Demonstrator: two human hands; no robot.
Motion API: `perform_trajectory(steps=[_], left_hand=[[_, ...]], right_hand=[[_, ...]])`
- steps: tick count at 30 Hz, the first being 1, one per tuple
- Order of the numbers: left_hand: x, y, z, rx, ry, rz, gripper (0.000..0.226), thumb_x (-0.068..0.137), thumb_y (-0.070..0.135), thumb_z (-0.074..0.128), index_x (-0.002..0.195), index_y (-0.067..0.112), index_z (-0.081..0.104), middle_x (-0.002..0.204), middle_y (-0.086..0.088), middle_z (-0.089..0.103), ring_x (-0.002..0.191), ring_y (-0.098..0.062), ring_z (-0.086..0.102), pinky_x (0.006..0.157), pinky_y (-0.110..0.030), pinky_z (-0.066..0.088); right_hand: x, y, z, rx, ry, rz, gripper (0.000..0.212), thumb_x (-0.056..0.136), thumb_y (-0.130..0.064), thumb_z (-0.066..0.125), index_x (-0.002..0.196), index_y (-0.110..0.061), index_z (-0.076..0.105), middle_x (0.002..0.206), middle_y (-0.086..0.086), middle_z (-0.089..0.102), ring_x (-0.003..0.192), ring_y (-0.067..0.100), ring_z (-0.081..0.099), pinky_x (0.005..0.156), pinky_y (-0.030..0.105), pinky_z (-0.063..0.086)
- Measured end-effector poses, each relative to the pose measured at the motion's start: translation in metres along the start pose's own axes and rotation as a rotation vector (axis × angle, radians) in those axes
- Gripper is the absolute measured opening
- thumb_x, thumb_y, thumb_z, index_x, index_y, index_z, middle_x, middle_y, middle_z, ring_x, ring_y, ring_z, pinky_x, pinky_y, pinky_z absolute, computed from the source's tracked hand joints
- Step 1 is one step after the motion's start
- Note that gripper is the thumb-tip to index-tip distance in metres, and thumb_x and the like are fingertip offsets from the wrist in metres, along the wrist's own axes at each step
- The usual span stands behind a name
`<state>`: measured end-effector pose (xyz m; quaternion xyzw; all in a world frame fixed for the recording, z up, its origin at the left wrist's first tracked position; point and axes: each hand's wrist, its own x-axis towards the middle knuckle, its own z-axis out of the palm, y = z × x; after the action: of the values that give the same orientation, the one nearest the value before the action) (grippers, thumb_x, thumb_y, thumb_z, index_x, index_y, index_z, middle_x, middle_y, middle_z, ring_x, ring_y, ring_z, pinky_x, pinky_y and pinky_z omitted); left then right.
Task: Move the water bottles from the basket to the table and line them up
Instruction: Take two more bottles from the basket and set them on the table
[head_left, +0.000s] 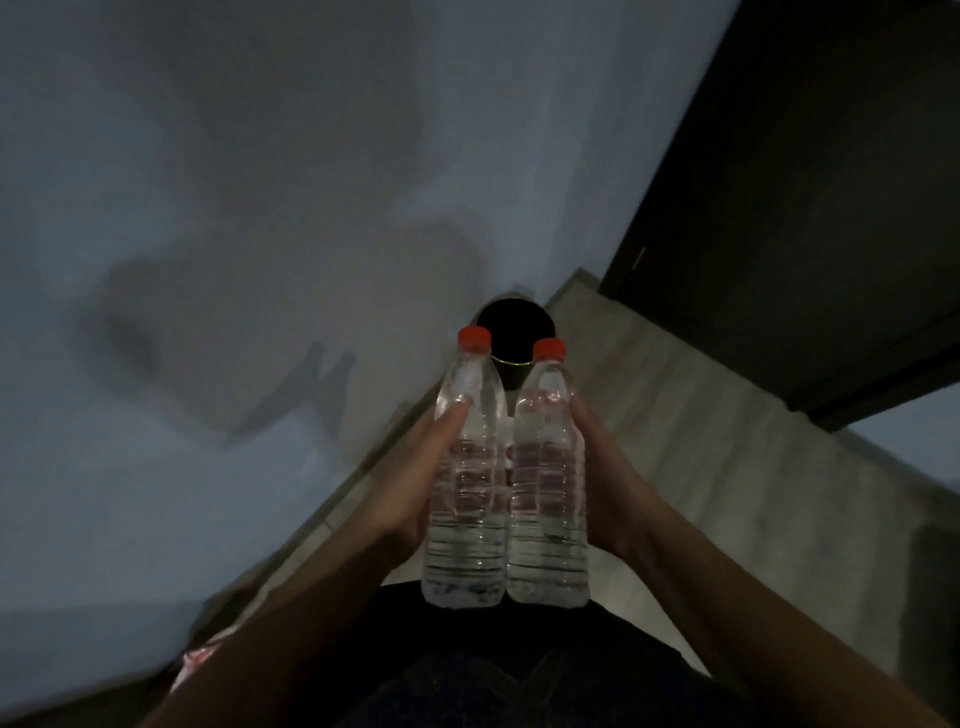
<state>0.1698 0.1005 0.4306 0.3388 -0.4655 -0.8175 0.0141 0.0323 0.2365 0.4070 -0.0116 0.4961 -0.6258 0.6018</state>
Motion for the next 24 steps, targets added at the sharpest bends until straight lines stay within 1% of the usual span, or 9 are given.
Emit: perform_trajectory(steps=[3,6,8,11,13,15,19,23,24], left_hand=[[0.001,-0.005,0.009,-0.044,0.059,0.009,0.064,0.085,0.063,0.054,0.115,0.007,0.064,0.098,-0.016,0.069,0.085,-0.031,0.066,0.074,-0.041,0.054],[0.005,-0.006,0.022,-0.219,0.094,-0.060,0.058,0.081,0.060,0.061,0.099,0.006,0.064,0.083,-0.011,0.064,0.072,-0.027,0.058,0.065,-0.036,0.051],[0.005,-0.012,0.030,-0.346,0.046,-0.100,0.051,0.085,0.058,0.059,0.090,0.008,0.064,0.077,-0.007,0.062,0.067,-0.021,0.057,0.060,-0.032,0.051],[0.003,-0.032,0.039,-0.583,-0.019,-0.048,0.051,0.091,0.056,0.049,0.085,0.009,0.067,0.080,-0.009,0.063,0.066,-0.020,0.065,0.061,-0.033,0.055],[0.000,-0.045,0.046,-0.679,0.000,0.005,0.053,0.086,0.059,0.050,0.089,0.010,0.069,0.082,-0.009,0.068,0.070,-0.021,0.068,0.065,-0.034,0.055],[-0.005,-0.056,0.052,-0.750,0.029,0.068,0.054,0.081,0.061,0.057,0.096,0.010,0.068,0.085,-0.007,0.070,0.073,-0.021,0.068,0.068,-0.035,0.056],[-0.028,-0.080,0.058,-0.844,0.185,0.164,0.066,0.086,0.068,0.043,0.093,0.009,0.070,0.087,-0.008,0.068,0.070,-0.020,0.066,0.065,-0.033,0.056],[-0.061,-0.102,0.061,-0.876,0.362,0.262,0.060,0.082,0.063,0.053,0.098,0.006,0.067,0.085,-0.009,0.068,0.068,-0.022,0.066,0.063,-0.033,0.056],[-0.069,-0.106,0.062,-0.893,0.391,0.287,0.059,0.080,0.062,0.056,0.098,0.007,0.067,0.085,-0.010,0.068,0.068,-0.022,0.066,0.063,-0.033,0.056]], right_hand=[[-0.003,-0.010,-0.003,0.038,0.020,-0.018,0.065,0.084,-0.068,0.052,0.099,-0.006,0.065,0.090,0.015,0.059,0.077,0.027,0.059,0.067,0.038,0.055],[-0.002,-0.026,-0.007,0.074,-0.087,0.034,0.060,0.085,-0.071,0.047,0.083,-0.013,0.059,0.079,0.008,0.054,0.067,0.019,0.052,0.058,0.032,0.051],[0.000,-0.034,-0.013,0.052,-0.135,0.107,0.067,0.083,-0.075,0.048,0.085,-0.009,0.059,0.083,0.011,0.058,0.071,0.021,0.058,0.065,0.035,0.053],[0.002,-0.042,-0.023,0.038,-0.214,0.237,0.078,0.082,-0.077,0.050,0.122,-0.011,0.044,0.121,0.023,0.041,0.105,0.035,0.052,0.103,0.049,0.041],[0.005,-0.048,-0.033,0.024,-0.281,0.273,0.073,0.085,-0.073,0.048,0.121,-0.010,0.045,0.111,0.027,0.042,0.086,0.031,0.059,0.088,0.042,0.047],[0.010,-0.053,-0.039,-0.007,-0.346,0.279,0.067,0.084,-0.068,0.052,0.093,-0.002,0.061,0.076,0.020,0.055,0.060,0.021,0.059,0.061,0.029,0.051],[0.020,-0.050,-0.027,-0.135,-0.514,0.453,0.061,0.040,-0.062,0.088,0.070,-0.012,0.071,0.061,0.001,0.065,0.051,0.011,0.063,0.051,0.022,0.052],[0.030,-0.031,-0.017,-0.385,-0.463,0.395,0.061,0.082,-0.071,0.045,0.092,-0.015,0.067,0.079,0.003,0.072,0.064,0.014,0.070,0.055,0.026,0.057],[0.031,-0.026,-0.012,-0.359,-0.490,0.420,0.058,0.084,-0.067,0.047,0.092,-0.014,0.068,0.079,0.004,0.072,0.064,0.017,0.070,0.055,0.028,0.057]])
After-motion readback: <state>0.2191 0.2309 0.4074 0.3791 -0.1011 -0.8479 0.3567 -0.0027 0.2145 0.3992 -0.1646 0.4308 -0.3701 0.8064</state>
